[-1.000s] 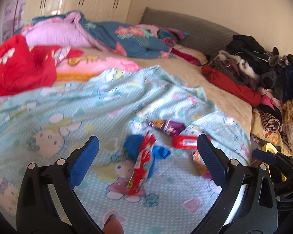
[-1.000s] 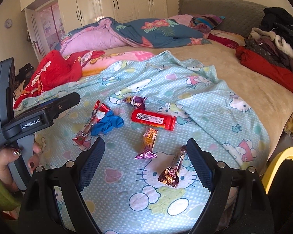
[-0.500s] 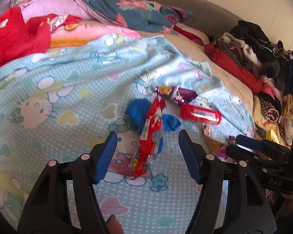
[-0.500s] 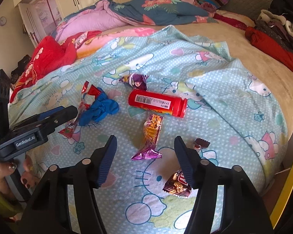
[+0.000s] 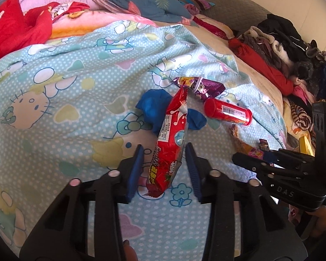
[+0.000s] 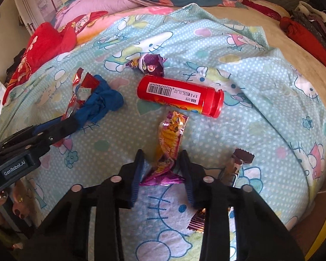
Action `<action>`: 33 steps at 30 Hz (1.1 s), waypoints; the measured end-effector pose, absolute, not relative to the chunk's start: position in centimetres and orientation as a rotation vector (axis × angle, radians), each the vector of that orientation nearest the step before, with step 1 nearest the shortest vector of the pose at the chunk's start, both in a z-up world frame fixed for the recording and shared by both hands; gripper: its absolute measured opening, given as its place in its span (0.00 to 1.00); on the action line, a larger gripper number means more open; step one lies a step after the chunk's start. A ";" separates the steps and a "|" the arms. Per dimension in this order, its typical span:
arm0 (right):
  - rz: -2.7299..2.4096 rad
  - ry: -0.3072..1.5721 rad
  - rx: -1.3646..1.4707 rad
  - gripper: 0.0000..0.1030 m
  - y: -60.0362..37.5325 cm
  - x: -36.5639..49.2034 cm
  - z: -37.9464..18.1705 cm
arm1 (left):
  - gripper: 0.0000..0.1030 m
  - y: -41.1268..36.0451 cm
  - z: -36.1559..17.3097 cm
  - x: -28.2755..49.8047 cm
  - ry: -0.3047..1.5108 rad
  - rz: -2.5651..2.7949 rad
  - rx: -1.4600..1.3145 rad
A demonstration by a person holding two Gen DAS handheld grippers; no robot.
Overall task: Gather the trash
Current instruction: 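Grasp the red snack bag with the left tool while the right tool grasps the orange-purple candy wrapper, then lift the red snack bag and candy wrapper and carry both over the bin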
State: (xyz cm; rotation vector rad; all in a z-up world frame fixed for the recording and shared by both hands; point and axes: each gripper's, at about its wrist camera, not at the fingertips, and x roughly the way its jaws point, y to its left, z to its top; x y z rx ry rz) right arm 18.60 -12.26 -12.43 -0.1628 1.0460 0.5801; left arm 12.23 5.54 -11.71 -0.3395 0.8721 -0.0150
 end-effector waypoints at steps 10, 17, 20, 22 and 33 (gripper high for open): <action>0.627 1.052 -0.132 0.30 -12.5 17.0 -11.8 | 0.17 4.9 -10.6 11.8 0.852 -0.048 -0.334; 0.665 1.032 -0.102 0.30 -12.6 15.0 -10.6 | 0.17 4.7 -9.1 11.4 0.812 -0.054 -0.331; 0.675 1.013 -0.095 0.30 -13.0 14.3 -9.8 | 0.17 4.3 -8.3 11.3 0.793 -0.065 -0.326; 0.679 1.002 -0.089 0.30 -13.1 14.0 -9.3 | 0.17 4.0 -7.7 11.2 0.778 -0.077 -0.322; 0.664 0.924 -0.056 0.30 -15.1 12.6 -6.3 | 0.17 2.0 -5.1 10.6 0.715 -0.119 -0.302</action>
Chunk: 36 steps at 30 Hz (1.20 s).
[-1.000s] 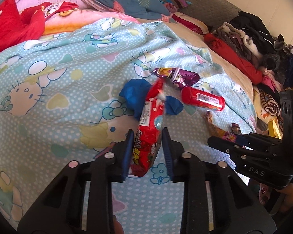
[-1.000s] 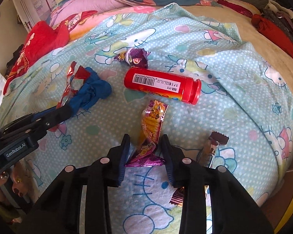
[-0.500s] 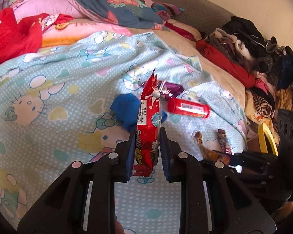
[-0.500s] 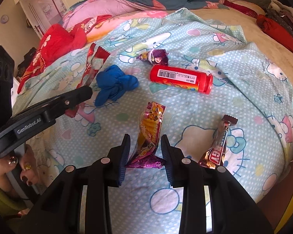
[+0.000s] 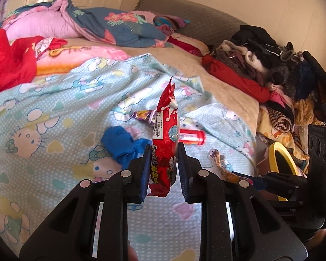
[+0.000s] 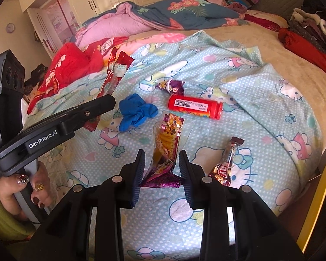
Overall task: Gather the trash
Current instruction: 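Lift the red snack bag and candy wrapper and carry both over the bin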
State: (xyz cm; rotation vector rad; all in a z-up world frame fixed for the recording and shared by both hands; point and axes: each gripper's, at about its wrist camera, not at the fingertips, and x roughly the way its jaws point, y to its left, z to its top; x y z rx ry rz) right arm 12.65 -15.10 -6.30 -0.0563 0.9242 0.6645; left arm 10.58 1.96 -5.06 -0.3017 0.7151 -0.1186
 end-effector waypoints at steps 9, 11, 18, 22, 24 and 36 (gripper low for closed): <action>0.632 0.864 -0.028 0.30 -17.1 12.1 -4.4 | 0.17 0.1 -3.2 10.1 0.669 -0.151 -0.270; 0.625 0.852 -0.021 0.30 -17.6 12.0 -3.9 | 0.17 -0.4 -2.9 10.0 0.661 -0.158 -0.265; 0.595 0.819 0.014 0.30 -19.8 11.7 -2.9 | 0.17 -2.4 -2.0 9.7 0.647 -0.192 -0.247; 0.572 0.805 0.039 0.30 -21.3 11.6 -2.5 | 0.17 -3.6 -1.5 9.6 0.641 -0.213 -0.239; 0.559 0.801 0.048 0.30 -21.9 11.5 -2.4 | 0.17 -4.0 -1.4 9.5 0.638 -0.222 -0.236; 0.486 0.760 0.090 0.30 -26.6 10.8 -1.2 | 0.17 -8.1 -0.2 9.6 0.622 -0.296 -0.212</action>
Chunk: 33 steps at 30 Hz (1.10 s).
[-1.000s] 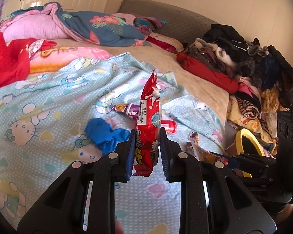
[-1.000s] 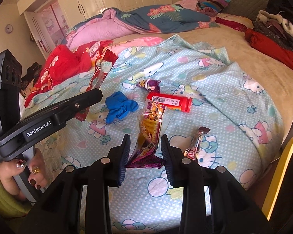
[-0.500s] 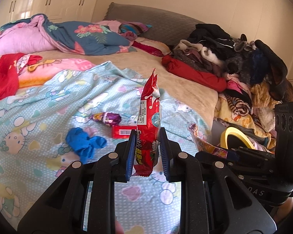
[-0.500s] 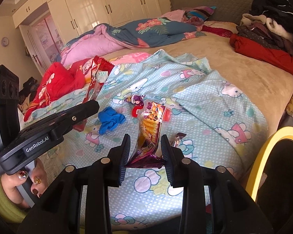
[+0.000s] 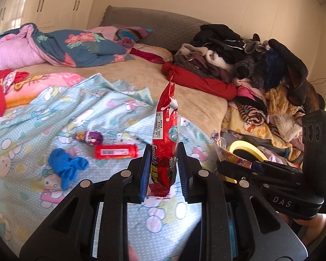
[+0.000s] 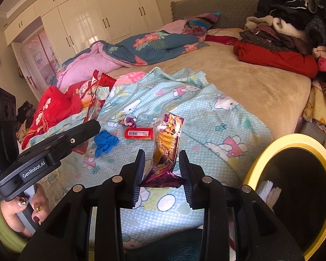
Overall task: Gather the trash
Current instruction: 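Lift the red snack bag and candy wrapper and carry both over the bin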
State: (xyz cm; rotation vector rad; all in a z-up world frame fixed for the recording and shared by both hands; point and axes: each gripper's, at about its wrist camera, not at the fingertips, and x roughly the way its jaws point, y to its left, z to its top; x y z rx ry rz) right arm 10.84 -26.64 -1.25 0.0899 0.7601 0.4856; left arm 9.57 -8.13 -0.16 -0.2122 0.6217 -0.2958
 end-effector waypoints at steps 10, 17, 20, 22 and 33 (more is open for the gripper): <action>0.422 0.732 0.134 0.30 -30.7 10.3 -0.7 | 0.17 -11.6 0.7 9.8 0.614 -0.361 -0.169; 0.379 0.719 0.164 0.30 -33.2 10.0 -0.7 | 0.17 -13.7 0.9 10.0 0.613 -0.395 -0.146; 0.358 0.715 0.180 0.30 -34.2 9.8 -0.7 | 0.17 -14.5 1.0 10.0 0.614 -0.409 -0.137; 0.345 0.714 0.191 0.30 -34.9 9.8 -0.8 | 0.17 -15.1 1.0 10.1 0.615 -0.419 -0.130; 0.258 0.699 0.245 0.30 -39.3 9.2 -1.2 | 0.17 -18.5 1.0 9.8 0.623 -0.482 -0.104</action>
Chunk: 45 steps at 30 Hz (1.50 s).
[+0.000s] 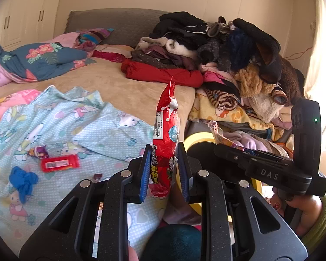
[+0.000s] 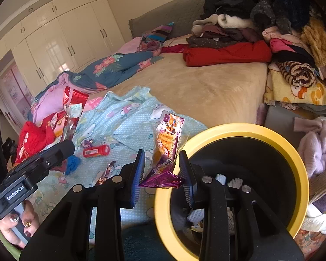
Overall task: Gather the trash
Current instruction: 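Lift the red snack bag and candy wrapper and carry both over the bin, then open the right tool to drop the candy wrapper while the left tool drops the red bag into the bin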
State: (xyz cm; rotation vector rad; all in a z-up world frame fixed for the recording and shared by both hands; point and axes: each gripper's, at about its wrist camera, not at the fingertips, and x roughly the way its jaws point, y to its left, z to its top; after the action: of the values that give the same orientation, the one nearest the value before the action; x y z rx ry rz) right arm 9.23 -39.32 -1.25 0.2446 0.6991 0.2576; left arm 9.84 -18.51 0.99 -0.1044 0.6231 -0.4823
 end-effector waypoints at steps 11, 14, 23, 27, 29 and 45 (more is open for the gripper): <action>0.158 0.691 0.304 0.30 -44.1 8.7 -2.0 | 0.17 -22.0 0.6 9.3 0.644 -0.555 -0.059; 0.139 0.690 0.317 0.30 -45.1 8.6 -2.3 | 0.17 -22.9 0.3 9.2 0.654 -0.575 -0.049; 0.083 0.697 0.340 0.30 -47.4 8.5 -3.2 | 0.17 -25.1 -1.1 9.1 0.695 -0.622 -0.021; 0.056 0.708 0.351 0.30 -48.4 8.5 -3.7 | 0.17 -26.2 -1.8 9.5 0.722 -0.640 -0.013; 0.043 0.714 0.364 0.30 -49.0 8.5 -4.1 | 0.17 -26.9 -2.2 9.8 0.730 -0.651 -0.002; 0.000 0.776 0.422 0.30 -51.2 8.9 -6.6 | 0.17 -30.5 -5.2 12.5 0.818 -0.688 0.041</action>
State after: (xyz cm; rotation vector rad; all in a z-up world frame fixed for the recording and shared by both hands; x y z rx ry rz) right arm 8.92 -51.21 -6.58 0.4221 0.7765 0.0001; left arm 12.53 -30.53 -5.24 0.0413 0.8184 -0.6877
